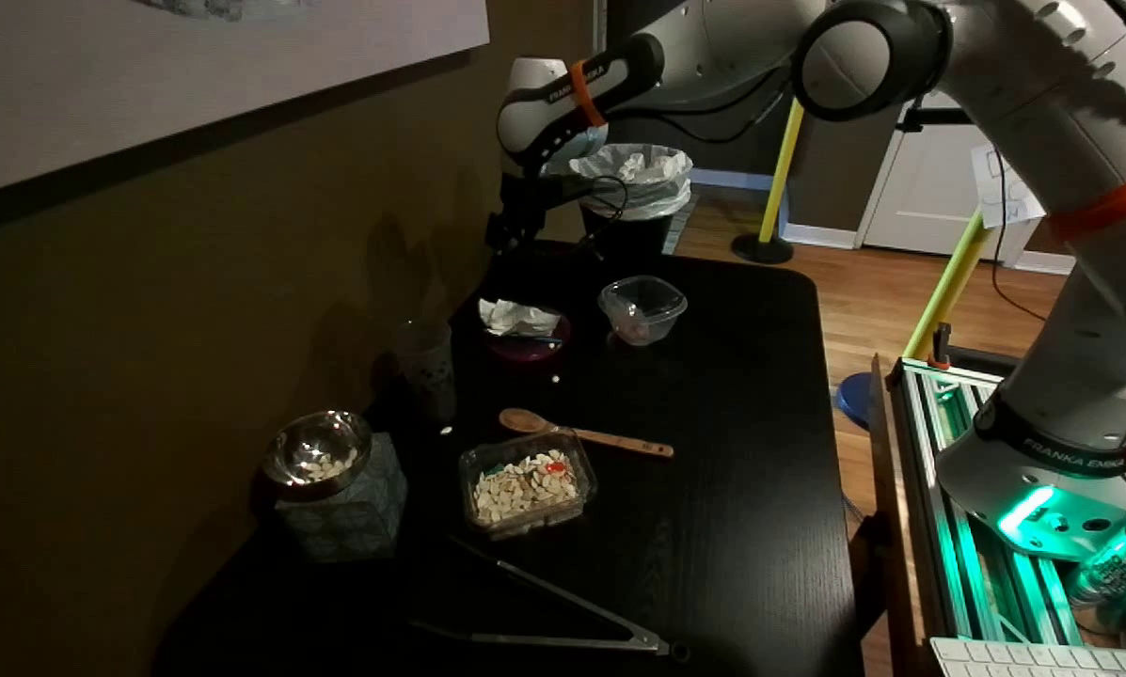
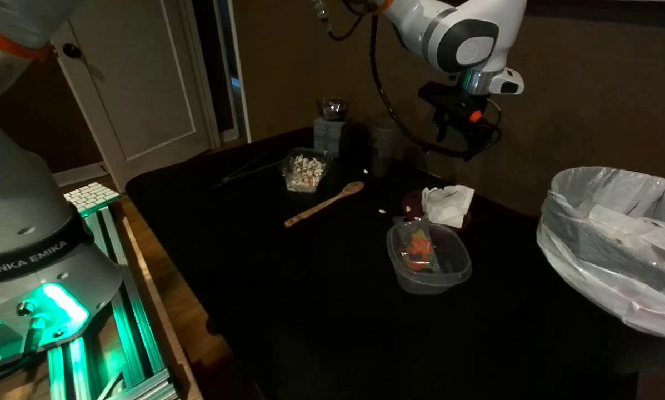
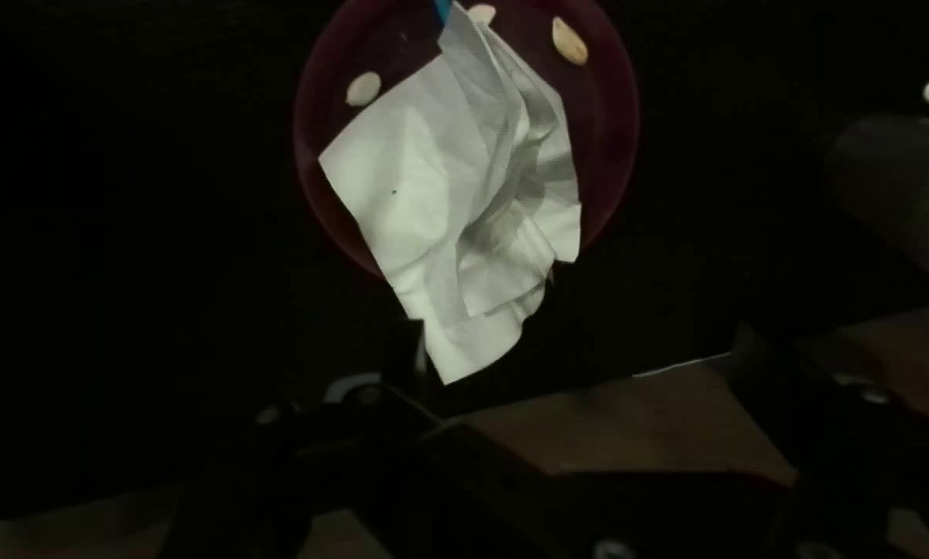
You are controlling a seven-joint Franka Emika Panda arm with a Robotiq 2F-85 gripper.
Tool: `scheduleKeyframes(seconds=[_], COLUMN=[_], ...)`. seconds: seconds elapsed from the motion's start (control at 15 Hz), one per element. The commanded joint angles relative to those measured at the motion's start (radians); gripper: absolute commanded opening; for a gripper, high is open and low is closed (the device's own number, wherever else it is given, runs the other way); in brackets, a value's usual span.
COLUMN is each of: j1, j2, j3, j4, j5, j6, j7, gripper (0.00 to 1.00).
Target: Put the paper towel on the pink plate
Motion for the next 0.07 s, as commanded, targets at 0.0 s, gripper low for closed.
scheduleKeyframes(seconds=[0.0], j1=[-0.001], j2=[-0.021], j3=[0.0], j4=[-0.026], j5=[-0.007], j6=[-0.003], j7=[-0.025], gripper=[1.0])
